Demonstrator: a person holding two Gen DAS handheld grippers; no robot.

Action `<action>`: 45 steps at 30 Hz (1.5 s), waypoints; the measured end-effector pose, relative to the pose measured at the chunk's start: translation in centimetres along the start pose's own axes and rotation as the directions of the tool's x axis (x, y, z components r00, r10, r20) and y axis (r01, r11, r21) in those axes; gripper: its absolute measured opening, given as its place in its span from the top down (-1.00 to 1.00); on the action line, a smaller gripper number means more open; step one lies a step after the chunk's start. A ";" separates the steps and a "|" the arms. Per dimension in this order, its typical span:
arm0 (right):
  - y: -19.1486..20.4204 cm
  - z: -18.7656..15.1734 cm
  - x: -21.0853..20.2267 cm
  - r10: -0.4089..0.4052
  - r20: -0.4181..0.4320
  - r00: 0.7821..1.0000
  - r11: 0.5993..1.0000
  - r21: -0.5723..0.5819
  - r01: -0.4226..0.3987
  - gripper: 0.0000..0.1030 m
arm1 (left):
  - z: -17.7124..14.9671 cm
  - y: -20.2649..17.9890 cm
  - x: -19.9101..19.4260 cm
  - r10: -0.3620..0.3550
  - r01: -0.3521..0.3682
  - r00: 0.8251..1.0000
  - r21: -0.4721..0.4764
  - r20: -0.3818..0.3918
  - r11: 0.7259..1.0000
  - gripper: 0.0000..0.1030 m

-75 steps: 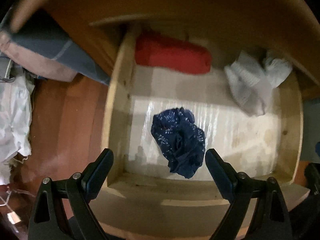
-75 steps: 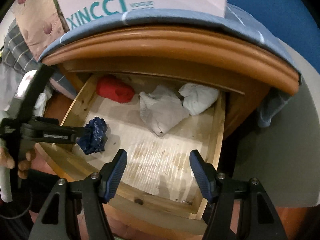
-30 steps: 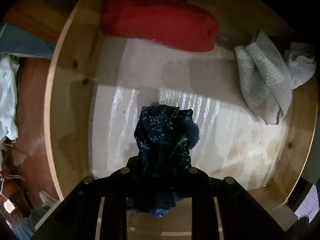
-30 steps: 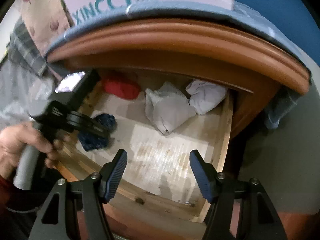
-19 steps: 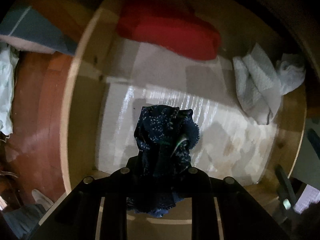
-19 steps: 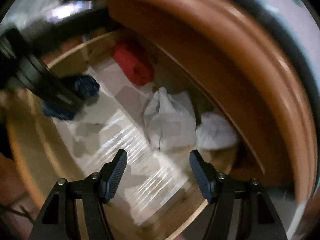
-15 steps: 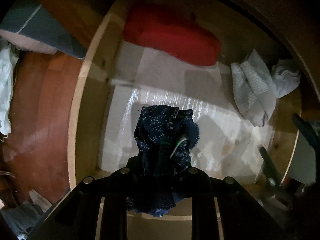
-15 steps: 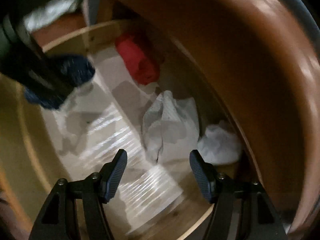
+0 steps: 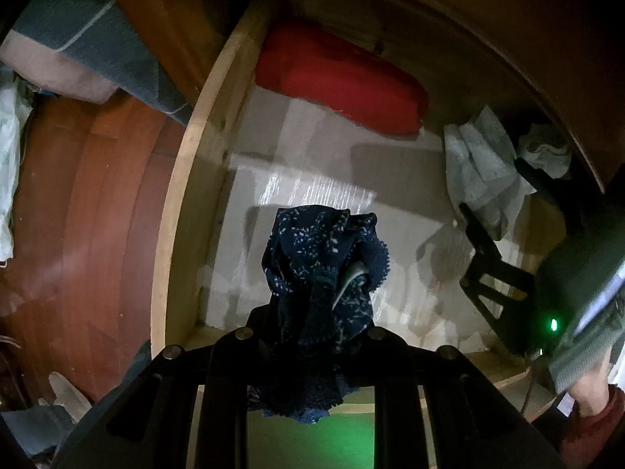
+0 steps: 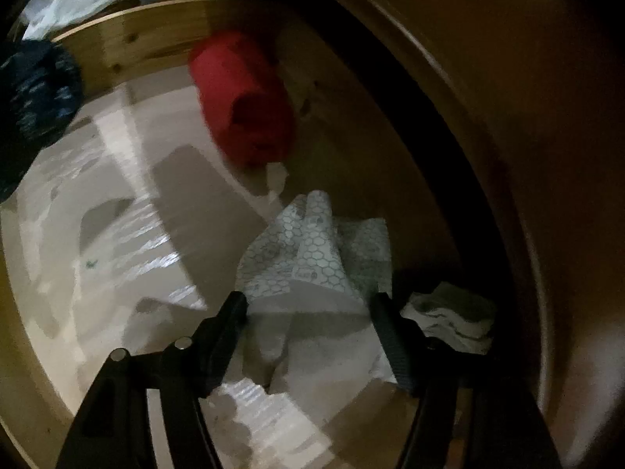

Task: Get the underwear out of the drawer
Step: 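Grasp the white hexagon-print cloth with the right gripper while the left gripper holds the underwear, then lift the hexagon-print cloth and the blue underwear out of the drawer toward the box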

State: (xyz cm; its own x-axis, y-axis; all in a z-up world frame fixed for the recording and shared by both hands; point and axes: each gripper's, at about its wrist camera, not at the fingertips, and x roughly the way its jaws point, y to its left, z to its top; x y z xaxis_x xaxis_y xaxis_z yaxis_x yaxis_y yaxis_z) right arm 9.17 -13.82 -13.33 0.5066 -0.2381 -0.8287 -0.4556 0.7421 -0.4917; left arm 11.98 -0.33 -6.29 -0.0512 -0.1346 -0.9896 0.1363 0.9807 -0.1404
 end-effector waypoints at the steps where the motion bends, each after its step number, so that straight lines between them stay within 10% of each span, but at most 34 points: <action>1: -0.2 0.0 0.5 0.001 -0.003 1.000 1.000 0.008 -0.001 -0.53 | 0.0 -0.1 -0.1 -0.003 0.003 1.000 0.005 0.001 1.000 0.62; 9: -0.9 -0.9 1.8 0.044 0.050 0.998 0.999 -0.005 -0.043 -0.66 | -0.3 0.4 -0.2 -0.011 0.011 1.000 0.012 -0.003 1.000 0.62; 20: -2.9 -1.5 2.0 0.193 0.006 0.981 0.975 0.112 -0.193 0.06 | -0.4 -0.1 -0.4 -0.014 0.014 1.000 0.005 0.007 1.000 0.62; 45: -4.7 1.2 1.0 0.361 -0.151 0.920 0.924 0.195 -0.330 0.15 | -1.3 -0.3 -0.9 -0.024 0.021 0.999 0.062 0.033 0.998 0.62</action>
State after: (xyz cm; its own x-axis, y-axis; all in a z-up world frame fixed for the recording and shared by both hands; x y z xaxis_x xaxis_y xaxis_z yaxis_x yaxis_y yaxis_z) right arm 12.72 -16.78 -11.54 0.1912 -0.0461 -0.9805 -0.4450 0.8863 -0.1284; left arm 10.66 -0.32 -5.36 -0.0216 -0.1622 -0.9865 0.1962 0.9669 -0.1633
